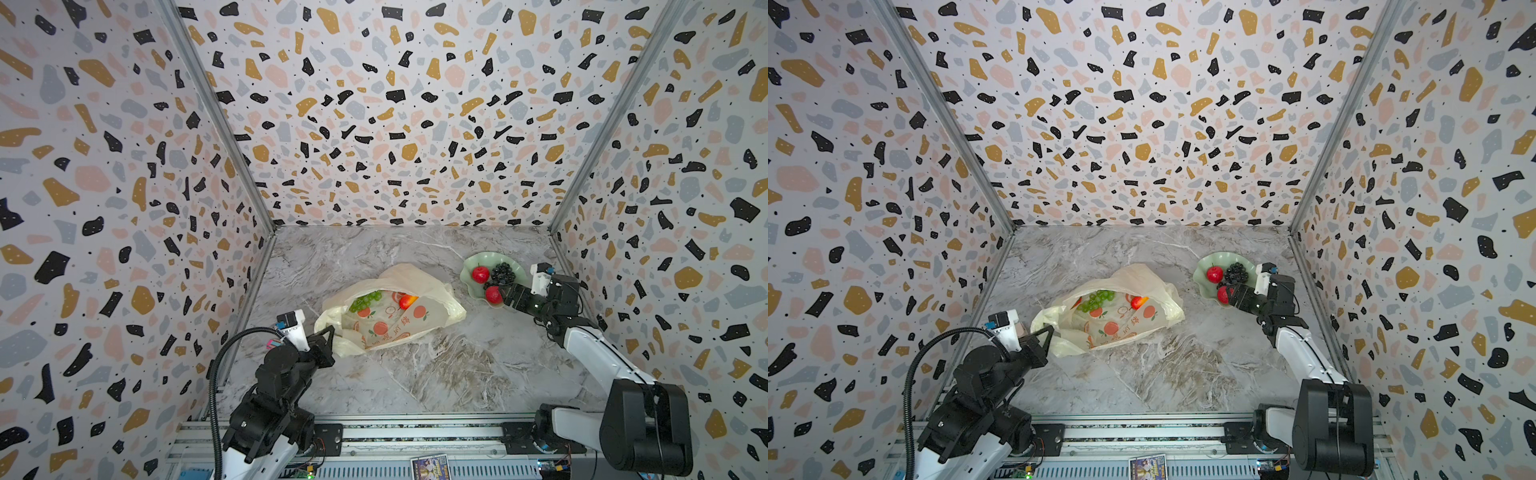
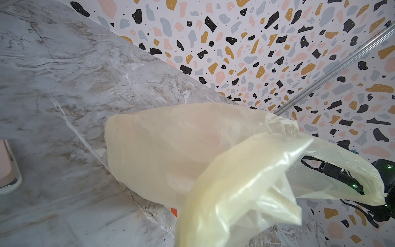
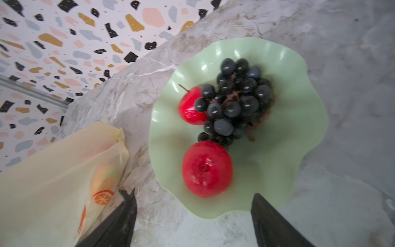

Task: Take fruits out of the plastic bag
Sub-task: Adjust the plastic bag at the center of the board.

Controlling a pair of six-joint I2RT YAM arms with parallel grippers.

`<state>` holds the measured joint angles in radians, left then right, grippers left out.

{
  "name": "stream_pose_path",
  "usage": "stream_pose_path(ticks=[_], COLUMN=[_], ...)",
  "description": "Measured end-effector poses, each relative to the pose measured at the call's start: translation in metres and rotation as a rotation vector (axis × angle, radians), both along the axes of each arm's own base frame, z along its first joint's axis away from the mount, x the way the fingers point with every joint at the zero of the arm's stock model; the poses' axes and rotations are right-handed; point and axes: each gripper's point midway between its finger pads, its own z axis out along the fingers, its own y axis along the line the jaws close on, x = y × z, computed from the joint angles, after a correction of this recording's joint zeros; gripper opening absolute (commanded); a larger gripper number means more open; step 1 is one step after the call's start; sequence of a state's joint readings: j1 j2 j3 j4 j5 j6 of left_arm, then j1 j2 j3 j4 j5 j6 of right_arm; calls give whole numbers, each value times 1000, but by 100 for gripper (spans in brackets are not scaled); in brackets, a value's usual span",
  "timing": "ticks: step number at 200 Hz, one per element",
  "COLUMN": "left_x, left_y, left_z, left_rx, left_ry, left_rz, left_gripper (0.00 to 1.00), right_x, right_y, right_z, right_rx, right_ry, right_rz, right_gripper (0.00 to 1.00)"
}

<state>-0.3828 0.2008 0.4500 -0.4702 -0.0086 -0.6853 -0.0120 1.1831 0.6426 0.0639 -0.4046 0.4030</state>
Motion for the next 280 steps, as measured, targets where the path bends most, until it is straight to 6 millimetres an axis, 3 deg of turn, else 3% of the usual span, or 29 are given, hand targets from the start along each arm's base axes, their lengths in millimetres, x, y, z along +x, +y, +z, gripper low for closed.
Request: stream_pose_path(ticks=[14, 30, 54, 84, 110, 130, 145, 179, 212, 241, 280], left_x=[0, -1, -5, -13, -21, -27, -31, -35, -36, -36, -37], left_y=[0, -2, -5, -8, -8, -8, -9, -10, -10, -12, -13], left_z=[0, 0, -3, -10, -10, -10, -10, -12, -14, -16, -17], left_rx=[-4, -10, -11, 10, 34, 40, 42, 46, 48, 56, 61], left_ry=[2, 3, 18, 49, 55, 50, 44, 50, 57, 63, 70], left_rz=[-2, -10, -31, -71, -98, -117, -128, -145, -149, -161, -171], left_gripper=[0, 0, 0, 0, 0, 0, 0, 0, 0, 0, 0], right_x=[-3, -12, -43, -111, -186, -231, -243, -222, -193, -159, -125], right_y=[26, 63, 123, 202, 270, 312, 335, 367, 372, 363, 357], right_z=[27, 72, 142, 203, 220, 208, 183, 92, 24, 5, 17], right_rx=[-25, -53, -86, -129, -197, -279, -375, -669, -878, -912, -852], right_ry=[-72, -200, -419, -678, -863, -953, -973, -886, -800, -729, -727], right_rz=[76, 191, 382, 690, 991, 1180, 1265, 1366, 1400, 1364, 1275], right_gripper=[66, 58, 54, 54, 52, 50, 49, 36, 26, 27, 32])
